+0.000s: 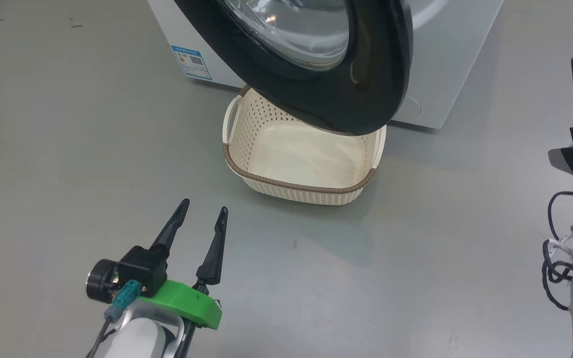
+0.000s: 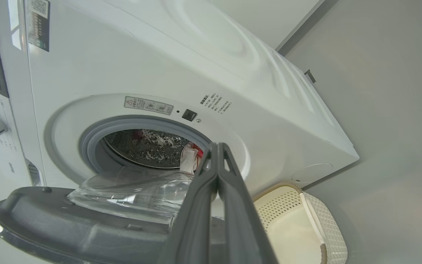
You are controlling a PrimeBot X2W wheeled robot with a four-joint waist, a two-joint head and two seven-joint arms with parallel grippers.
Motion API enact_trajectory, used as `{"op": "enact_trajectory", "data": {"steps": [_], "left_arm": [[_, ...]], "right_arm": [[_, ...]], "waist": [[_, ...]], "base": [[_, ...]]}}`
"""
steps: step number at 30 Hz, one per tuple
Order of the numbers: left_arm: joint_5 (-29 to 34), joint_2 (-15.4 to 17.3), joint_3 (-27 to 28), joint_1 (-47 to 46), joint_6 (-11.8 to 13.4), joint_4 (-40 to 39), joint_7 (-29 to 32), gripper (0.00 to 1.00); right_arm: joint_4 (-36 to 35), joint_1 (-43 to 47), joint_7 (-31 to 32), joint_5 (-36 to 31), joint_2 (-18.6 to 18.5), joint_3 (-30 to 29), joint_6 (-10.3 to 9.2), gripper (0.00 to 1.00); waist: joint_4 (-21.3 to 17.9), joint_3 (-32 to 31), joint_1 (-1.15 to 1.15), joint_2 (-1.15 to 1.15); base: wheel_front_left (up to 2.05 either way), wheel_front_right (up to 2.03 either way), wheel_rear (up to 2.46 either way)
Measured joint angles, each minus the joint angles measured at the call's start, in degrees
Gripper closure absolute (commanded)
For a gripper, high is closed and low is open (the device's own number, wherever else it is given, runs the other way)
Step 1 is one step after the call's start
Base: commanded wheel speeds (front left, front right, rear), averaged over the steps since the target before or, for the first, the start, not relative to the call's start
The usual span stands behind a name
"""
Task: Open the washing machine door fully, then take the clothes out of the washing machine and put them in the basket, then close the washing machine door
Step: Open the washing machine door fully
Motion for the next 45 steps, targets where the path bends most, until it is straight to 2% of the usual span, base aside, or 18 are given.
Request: {"op": "enact_trajectory", "data": {"steps": [9, 13, 32, 45], "left_arm": [[-1.0, -0.1, -1.4, -1.8, 0.5, -0.2, 0.0, 0.0], [-1.6, -0.2, -1.6, -2.6, 1.0, -0.3, 0.0, 0.0], [-2.7, -0.4, -2.7, -3.3, 2.1, -0.2, 0.0, 0.0], [-2.7, -0.4, -3.4, -3.3, 2.8, -0.2, 0.0, 0.0]], "right_arm": [[3.6, -8.2, 5.3, 4.9, 0.7, -1.6, -2.47, 1.0], [5.8, -11.4, 6.9, 7.5, 1.6, -2.8, -2.97, 1.0], [15.7, -17.3, 15.5, 14.7, 2.9, -3.5, -2.98, 1.0], [18.5, -19.5, 20.5, 16.5, 3.5, -0.3, -3.03, 1.0]], "waist": [[2.2, 2.8, 0.0, 0.0], [3.2, 4.0, 0.0, 0.0], [5.5, 5.0, 0.0, 0.0], [6.1, 4.8, 0.0, 0.0]], "base": [[0.0, 0.0, 0.0], [0.0, 0.0, 0.0], [0.0, 0.0, 0.0], [0.0, 0.0, 0.0]]}}
